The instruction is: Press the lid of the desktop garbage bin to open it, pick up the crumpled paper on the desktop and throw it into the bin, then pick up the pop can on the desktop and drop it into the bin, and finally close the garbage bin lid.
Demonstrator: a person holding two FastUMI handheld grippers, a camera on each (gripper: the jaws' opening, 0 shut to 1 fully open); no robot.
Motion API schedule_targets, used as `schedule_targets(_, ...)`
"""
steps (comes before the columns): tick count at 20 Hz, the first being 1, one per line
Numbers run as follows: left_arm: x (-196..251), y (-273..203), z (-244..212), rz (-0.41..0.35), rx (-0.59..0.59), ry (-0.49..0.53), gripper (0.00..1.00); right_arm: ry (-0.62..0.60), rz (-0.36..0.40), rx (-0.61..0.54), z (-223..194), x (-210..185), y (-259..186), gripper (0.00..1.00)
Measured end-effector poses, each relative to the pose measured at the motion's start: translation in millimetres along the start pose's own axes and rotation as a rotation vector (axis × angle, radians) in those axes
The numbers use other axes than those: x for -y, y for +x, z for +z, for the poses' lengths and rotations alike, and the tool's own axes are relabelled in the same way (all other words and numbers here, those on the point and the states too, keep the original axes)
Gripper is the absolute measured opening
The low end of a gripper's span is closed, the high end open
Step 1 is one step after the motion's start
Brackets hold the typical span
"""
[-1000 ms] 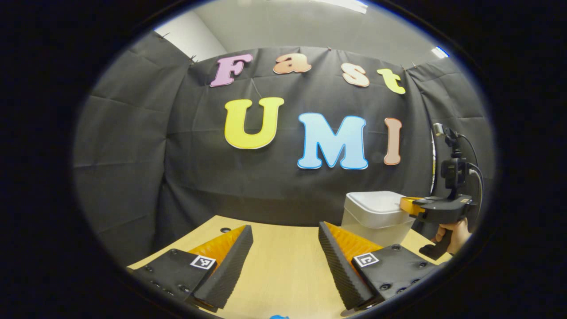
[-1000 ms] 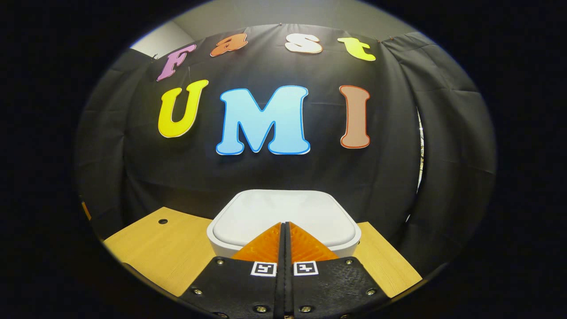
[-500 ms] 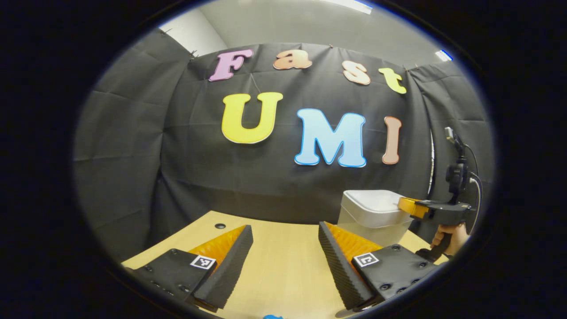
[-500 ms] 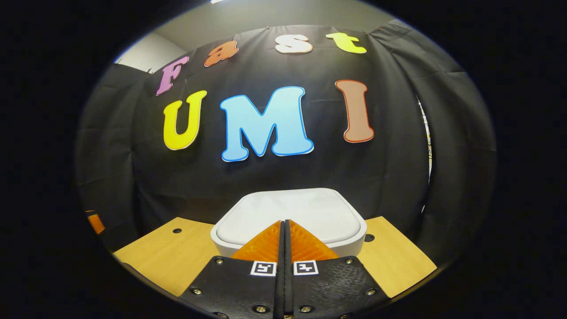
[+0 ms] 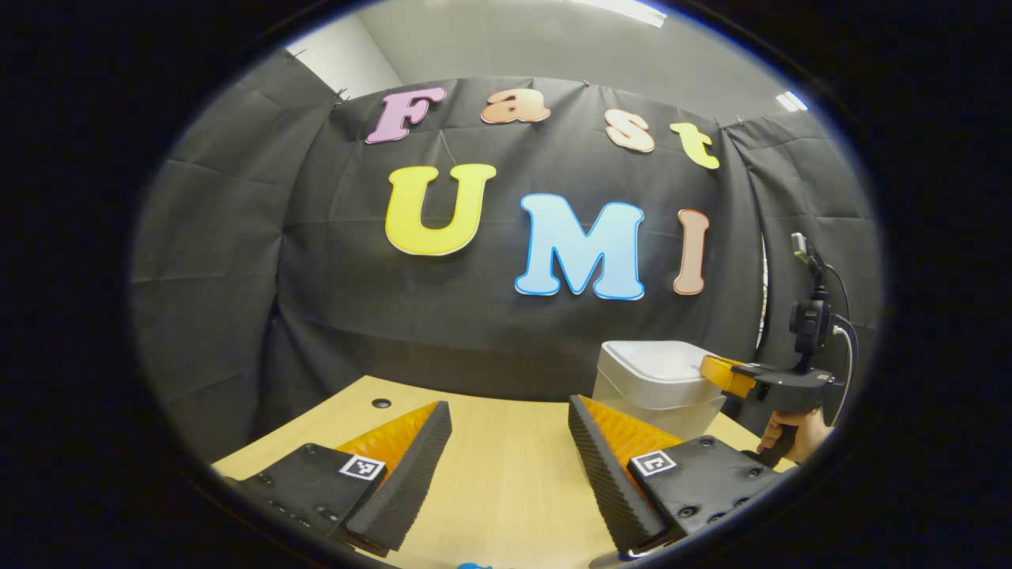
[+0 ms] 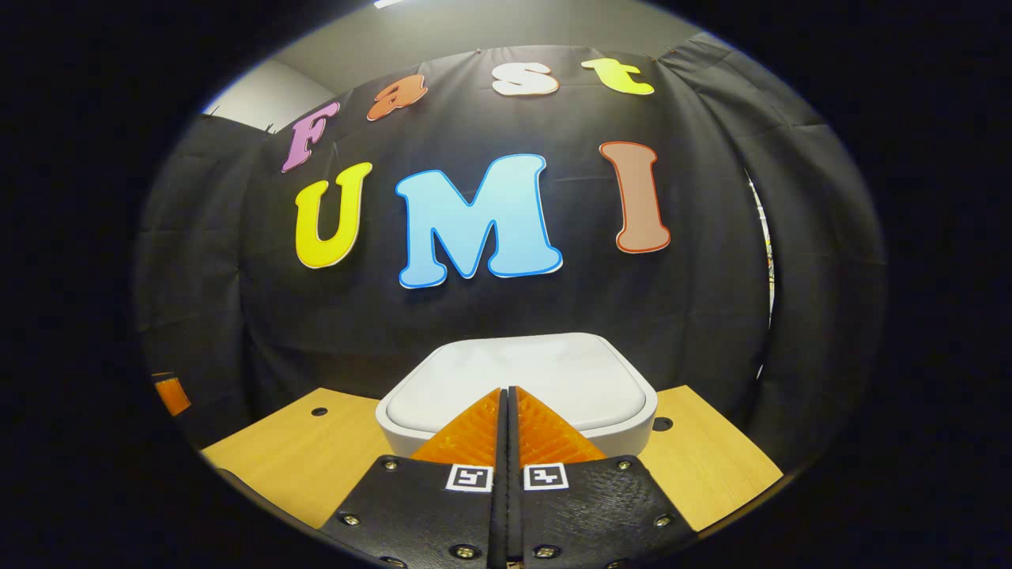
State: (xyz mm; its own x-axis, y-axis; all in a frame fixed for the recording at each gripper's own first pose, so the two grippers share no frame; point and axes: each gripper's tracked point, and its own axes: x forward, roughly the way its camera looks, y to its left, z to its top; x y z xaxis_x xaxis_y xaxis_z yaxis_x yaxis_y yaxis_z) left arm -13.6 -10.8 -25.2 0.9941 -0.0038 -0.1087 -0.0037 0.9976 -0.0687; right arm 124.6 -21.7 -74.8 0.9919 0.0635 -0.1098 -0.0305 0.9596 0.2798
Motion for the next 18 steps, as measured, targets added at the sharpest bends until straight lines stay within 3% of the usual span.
schedule_targets(6,4,3,7,-0.015,0.035,0.001,0.97,-0.063,-0.062,-0.084,8,0,-2,0.0)
schedule_targets(10,-2,3,11,0.004,0.057,0.022,0.99,-0.148,-0.102,-0.036,19,-10,-13,0.0)
schedule_targets(13,-6,2,9,0.018,0.054,0.024,0.99,-0.141,-0.093,0.013,34,-15,-18,0.0)
schedule_targets(18,-11,-1,8,0.035,0.048,0.023,0.97,-0.098,-0.091,-0.017,25,-18,-26,0.0)
